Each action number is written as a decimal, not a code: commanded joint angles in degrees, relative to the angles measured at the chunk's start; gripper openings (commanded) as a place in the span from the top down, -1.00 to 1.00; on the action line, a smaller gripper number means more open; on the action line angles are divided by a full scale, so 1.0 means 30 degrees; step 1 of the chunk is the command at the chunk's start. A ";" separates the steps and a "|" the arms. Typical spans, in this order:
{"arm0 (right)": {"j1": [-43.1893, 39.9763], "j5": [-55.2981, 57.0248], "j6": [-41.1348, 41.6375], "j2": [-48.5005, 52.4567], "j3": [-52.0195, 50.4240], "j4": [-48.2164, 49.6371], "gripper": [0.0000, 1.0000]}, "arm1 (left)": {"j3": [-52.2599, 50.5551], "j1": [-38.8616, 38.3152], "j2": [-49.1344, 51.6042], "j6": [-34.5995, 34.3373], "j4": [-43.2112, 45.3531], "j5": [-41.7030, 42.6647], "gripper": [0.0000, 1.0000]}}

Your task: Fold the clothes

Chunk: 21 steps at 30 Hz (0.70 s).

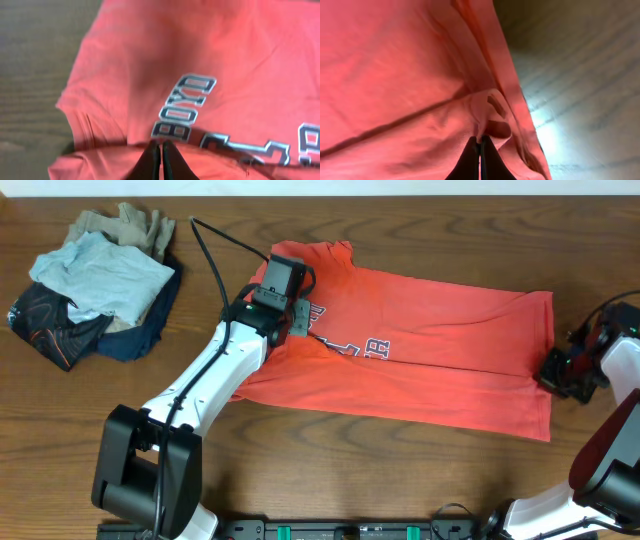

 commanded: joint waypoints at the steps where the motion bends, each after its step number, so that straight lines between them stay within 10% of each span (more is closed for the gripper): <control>1: -0.0284 -0.0831 -0.0233 0.0138 0.1158 0.0430 0.98 | 0.0146 0.0080 0.0124 0.0124 0.0597 -0.0576 0.88; 6: -0.0707 -0.0634 0.1348 0.0146 0.1377 0.2412 0.96 | 0.0146 0.0087 0.0772 0.0131 0.1596 -0.0583 0.88; 9: -0.0729 -0.0641 0.1625 0.0146 0.1384 0.2674 0.60 | 0.0146 0.0087 0.0998 0.0124 0.1377 -0.0583 0.87; 21: -0.0685 -0.0634 0.1515 0.0146 0.1297 -0.1443 0.74 | 0.0109 0.0095 0.1049 0.0124 -0.3424 -0.0393 0.87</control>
